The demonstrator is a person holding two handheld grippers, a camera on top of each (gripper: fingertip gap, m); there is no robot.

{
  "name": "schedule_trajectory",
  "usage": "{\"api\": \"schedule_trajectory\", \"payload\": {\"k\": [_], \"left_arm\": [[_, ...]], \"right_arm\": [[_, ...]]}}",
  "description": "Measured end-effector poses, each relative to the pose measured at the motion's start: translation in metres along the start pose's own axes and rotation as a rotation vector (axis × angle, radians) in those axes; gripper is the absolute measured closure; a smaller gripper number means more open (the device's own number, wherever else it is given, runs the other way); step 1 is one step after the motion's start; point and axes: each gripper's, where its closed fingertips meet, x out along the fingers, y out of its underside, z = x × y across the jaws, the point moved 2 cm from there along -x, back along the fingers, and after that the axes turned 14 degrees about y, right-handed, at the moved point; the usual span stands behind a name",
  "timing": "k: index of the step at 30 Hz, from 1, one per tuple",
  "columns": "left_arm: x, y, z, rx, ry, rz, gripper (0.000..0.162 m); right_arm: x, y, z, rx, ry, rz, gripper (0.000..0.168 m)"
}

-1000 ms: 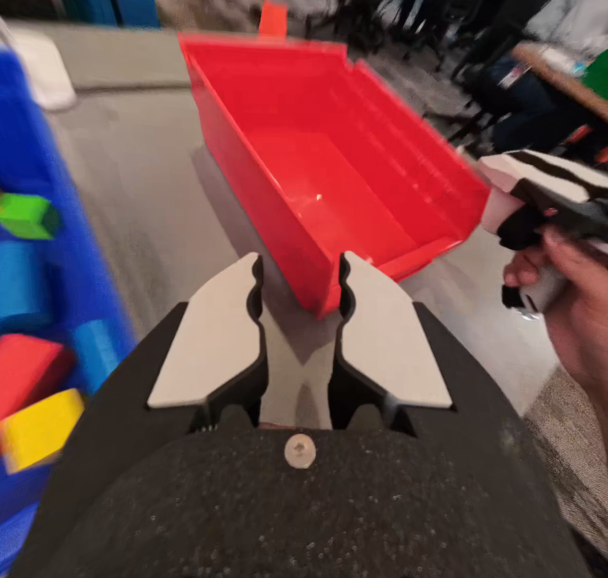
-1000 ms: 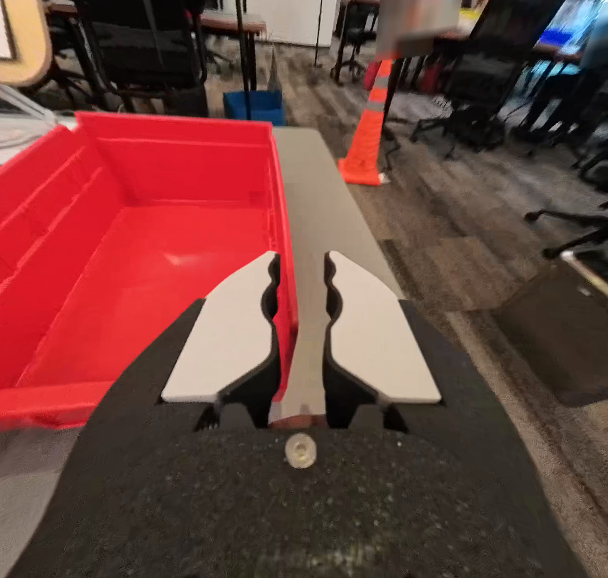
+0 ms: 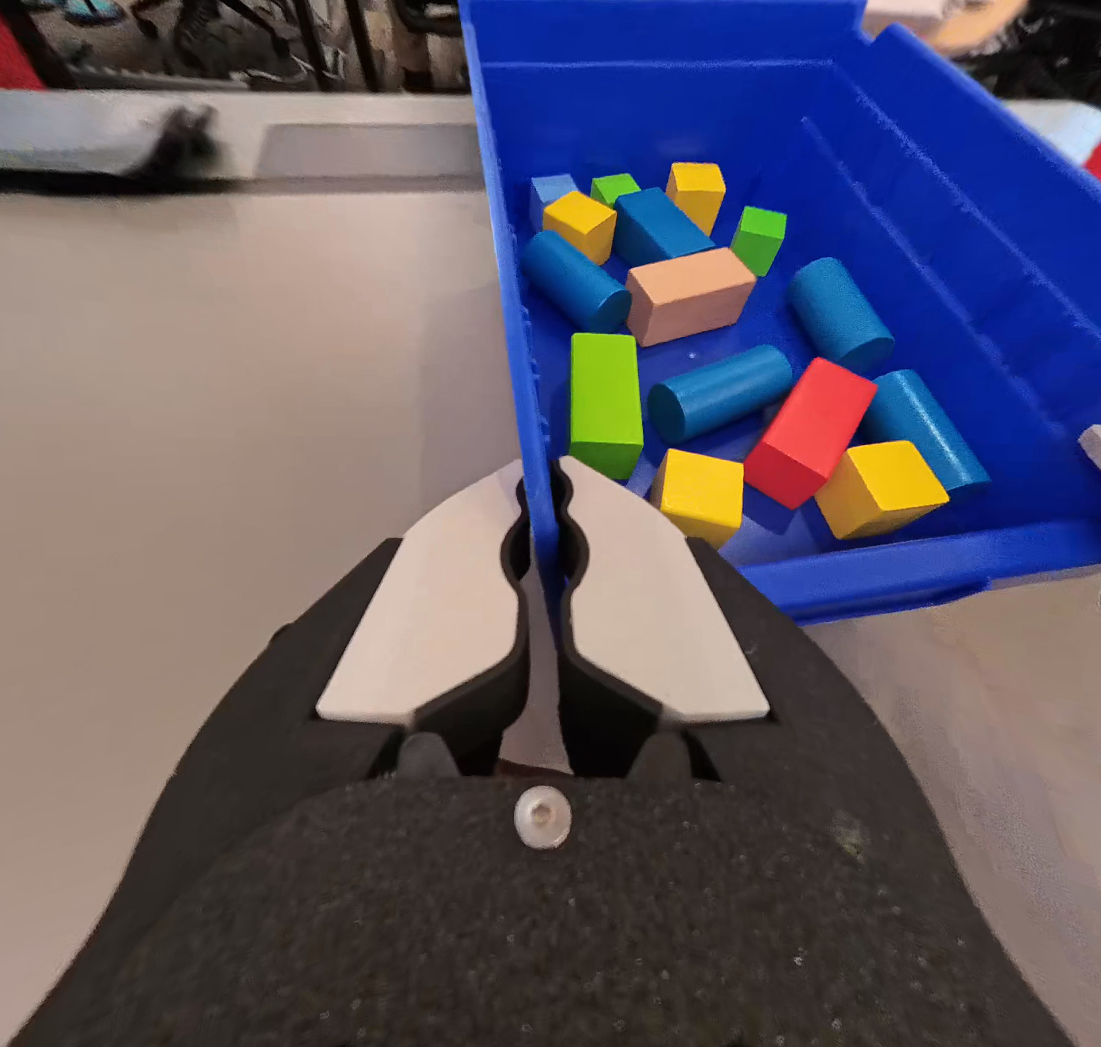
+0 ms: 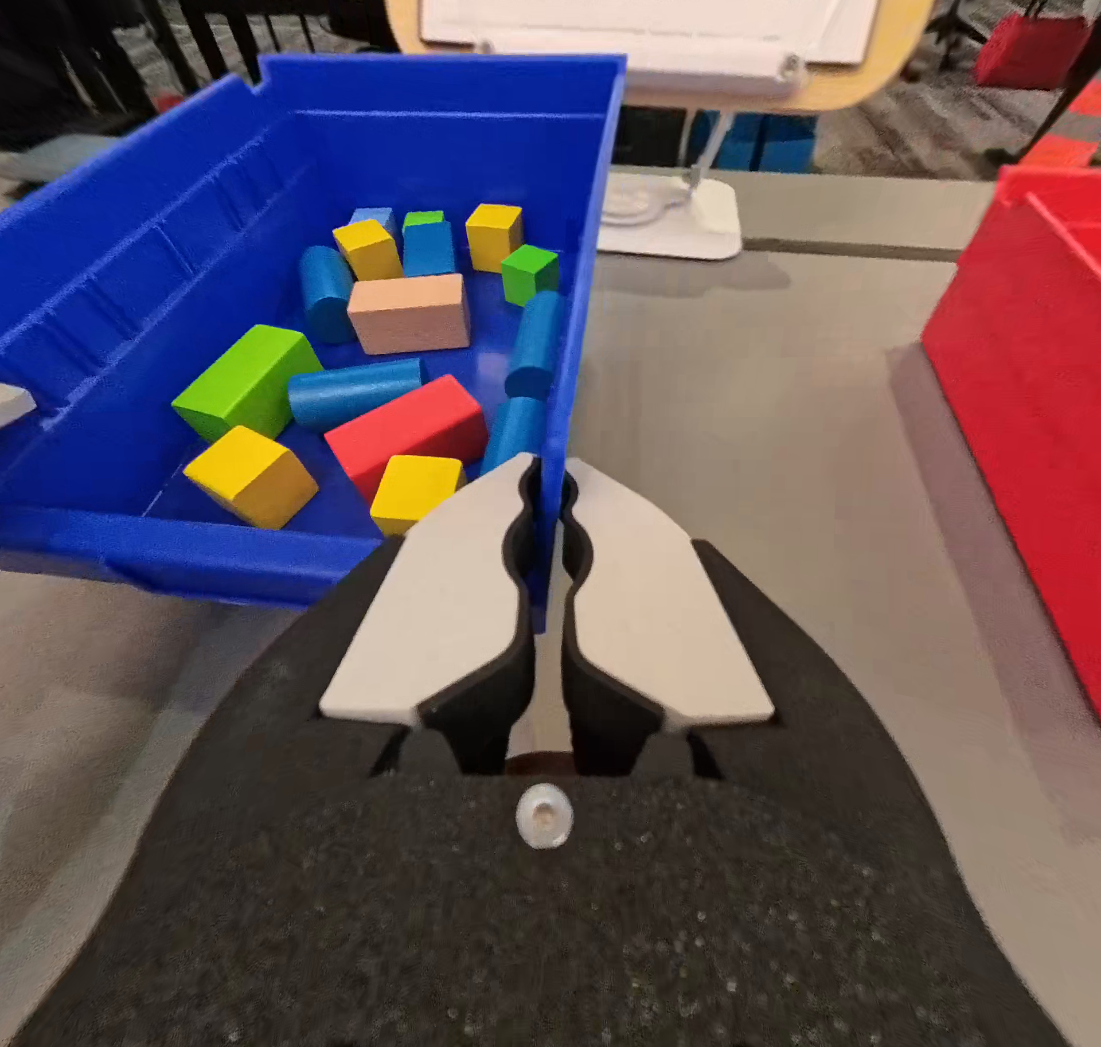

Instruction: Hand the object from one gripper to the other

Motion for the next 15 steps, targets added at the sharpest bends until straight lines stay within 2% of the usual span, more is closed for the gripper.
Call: {"api": "schedule_trajectory", "payload": {"k": [4,8,11,14,15], "left_arm": [[-0.027,-0.019,0.072,0.055,-0.071,-0.032,0.160],[-0.038,-0.018,0.130,0.057,-0.061,-0.028,0.160],[-0.035,-0.001,0.158,0.002,-0.048,0.010,0.160],[-0.024,0.017,0.174,-0.033,-0.049,0.045,0.159],[-0.023,0.017,0.175,-0.042,-0.046,0.031,0.159]], "right_arm": [[0.007,-0.017,0.079,-0.036,-0.043,-0.046,0.165],[0.014,-0.018,0.139,-0.026,-0.069,-0.035,0.164],[0.023,-0.010,0.167,-0.032,-0.080,0.007,0.164],[0.035,0.014,0.182,-0.033,-0.097,0.137,0.162],[0.038,0.013,0.183,-0.026,-0.102,0.085,0.162]]}}
